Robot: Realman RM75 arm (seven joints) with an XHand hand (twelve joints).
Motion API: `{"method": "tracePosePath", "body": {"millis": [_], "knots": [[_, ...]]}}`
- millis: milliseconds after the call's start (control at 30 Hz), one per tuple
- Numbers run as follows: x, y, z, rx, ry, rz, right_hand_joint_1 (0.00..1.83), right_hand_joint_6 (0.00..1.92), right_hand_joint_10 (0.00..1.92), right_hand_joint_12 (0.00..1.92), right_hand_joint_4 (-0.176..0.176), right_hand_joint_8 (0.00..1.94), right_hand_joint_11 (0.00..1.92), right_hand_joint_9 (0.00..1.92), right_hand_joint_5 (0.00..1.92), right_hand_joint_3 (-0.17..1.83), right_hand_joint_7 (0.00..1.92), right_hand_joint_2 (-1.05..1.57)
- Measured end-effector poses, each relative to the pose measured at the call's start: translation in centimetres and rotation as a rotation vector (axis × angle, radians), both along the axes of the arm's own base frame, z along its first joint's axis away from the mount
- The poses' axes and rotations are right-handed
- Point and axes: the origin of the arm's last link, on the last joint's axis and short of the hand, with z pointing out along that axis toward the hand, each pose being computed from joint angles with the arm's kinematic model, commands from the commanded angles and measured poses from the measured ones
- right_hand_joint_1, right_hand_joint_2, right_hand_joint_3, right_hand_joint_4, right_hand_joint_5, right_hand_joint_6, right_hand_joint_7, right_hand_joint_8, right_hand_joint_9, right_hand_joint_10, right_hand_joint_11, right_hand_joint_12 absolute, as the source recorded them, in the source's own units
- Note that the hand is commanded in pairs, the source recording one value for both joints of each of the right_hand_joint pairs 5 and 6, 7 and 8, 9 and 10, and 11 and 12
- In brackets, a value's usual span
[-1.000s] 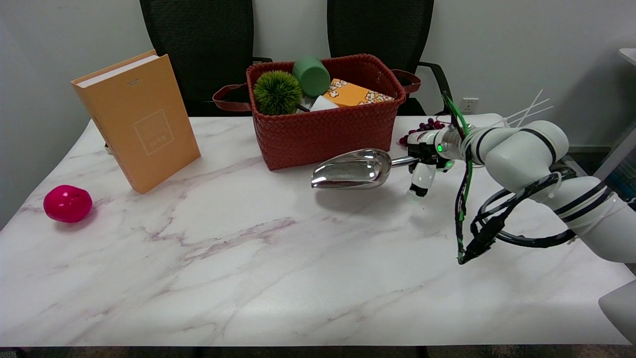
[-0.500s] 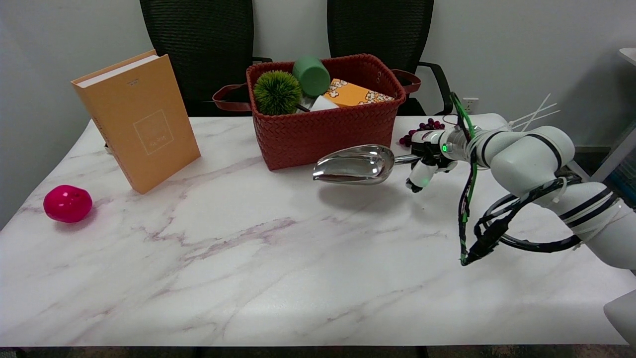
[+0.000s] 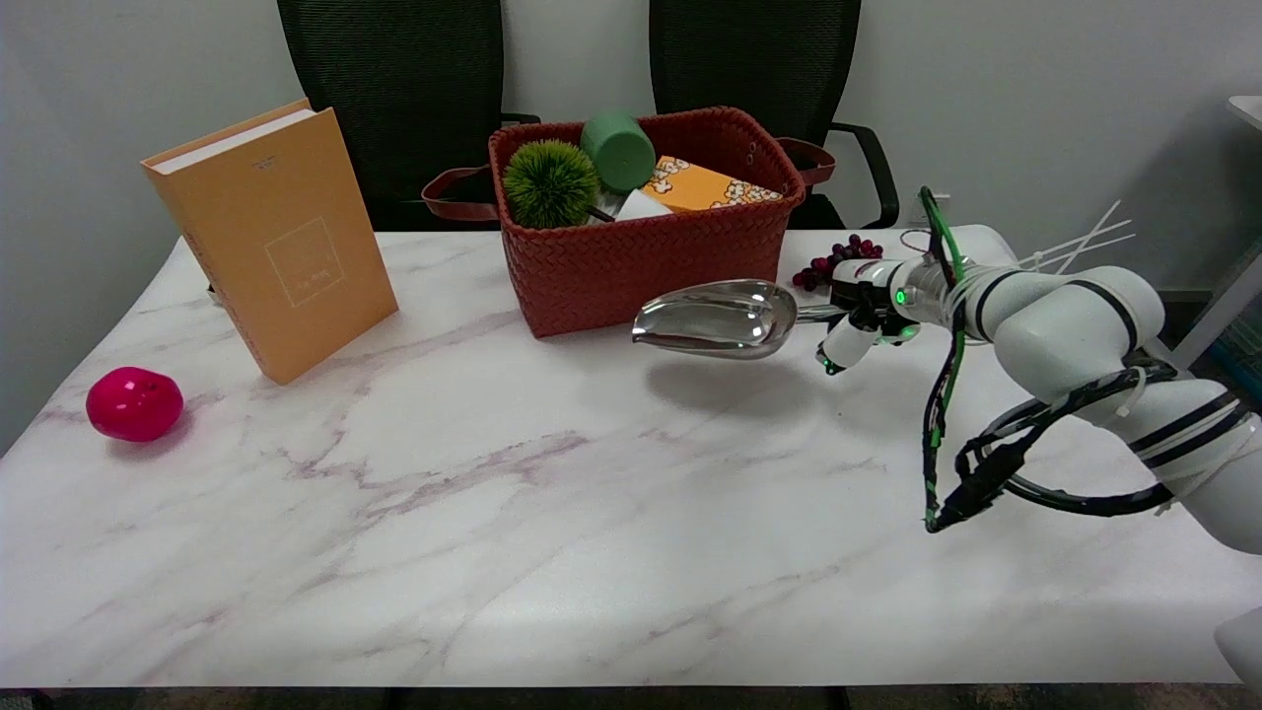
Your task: Pick up the stainless steel scoop.
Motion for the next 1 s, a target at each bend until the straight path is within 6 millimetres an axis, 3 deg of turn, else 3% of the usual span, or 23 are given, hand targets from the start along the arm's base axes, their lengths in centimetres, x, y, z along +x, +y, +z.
{"method": "tracePosePath", "body": {"millis": [1000], "knots": [[1.3, 5.0, 3.1, -0.060, -0.105, 0.211, 1.08, 1.79, 1.69, 1.86, 0.000, 1.92, 1.86, 1.69, 1.79, 1.27, 1.92, 0.59]]}}
